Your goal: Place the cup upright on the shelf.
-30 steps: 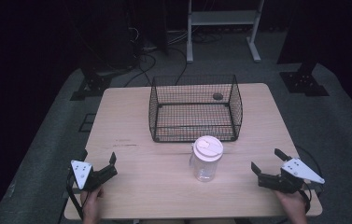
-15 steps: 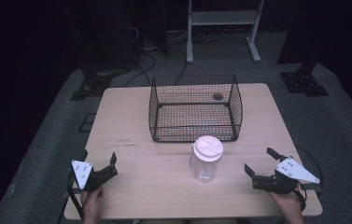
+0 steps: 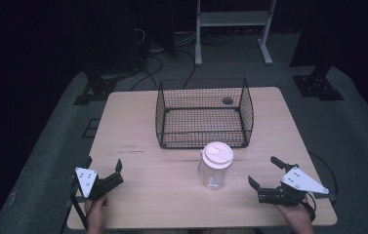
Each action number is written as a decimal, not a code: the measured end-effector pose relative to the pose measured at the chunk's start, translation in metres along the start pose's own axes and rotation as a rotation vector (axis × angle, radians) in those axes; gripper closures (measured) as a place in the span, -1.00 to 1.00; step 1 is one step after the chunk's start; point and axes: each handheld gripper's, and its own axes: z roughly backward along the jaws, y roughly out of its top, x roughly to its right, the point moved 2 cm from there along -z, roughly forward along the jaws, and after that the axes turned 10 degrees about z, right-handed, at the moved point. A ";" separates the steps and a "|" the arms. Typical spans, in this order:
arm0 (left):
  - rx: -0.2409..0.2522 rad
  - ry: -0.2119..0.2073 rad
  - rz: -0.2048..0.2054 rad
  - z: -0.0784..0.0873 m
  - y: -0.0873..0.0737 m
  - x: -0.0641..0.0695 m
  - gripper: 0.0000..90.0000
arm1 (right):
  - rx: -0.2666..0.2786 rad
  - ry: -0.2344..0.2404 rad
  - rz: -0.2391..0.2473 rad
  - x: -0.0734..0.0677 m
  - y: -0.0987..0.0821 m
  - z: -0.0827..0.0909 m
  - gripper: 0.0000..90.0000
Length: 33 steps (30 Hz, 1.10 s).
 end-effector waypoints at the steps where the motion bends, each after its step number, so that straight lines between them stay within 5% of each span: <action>1: 0.000 -0.001 0.001 0.000 0.000 0.000 -1.00 | -0.001 0.005 0.008 -0.002 0.001 0.000 -0.98; 17: -0.001 -0.001 -0.002 0.000 0.000 0.000 -1.00 | 0.016 0.070 0.034 -0.023 0.014 0.000 -0.98; 33: 0.000 -0.004 -0.003 0.000 0.000 0.001 -1.00 | 0.024 0.143 0.067 -0.046 0.029 -0.019 -0.98</action>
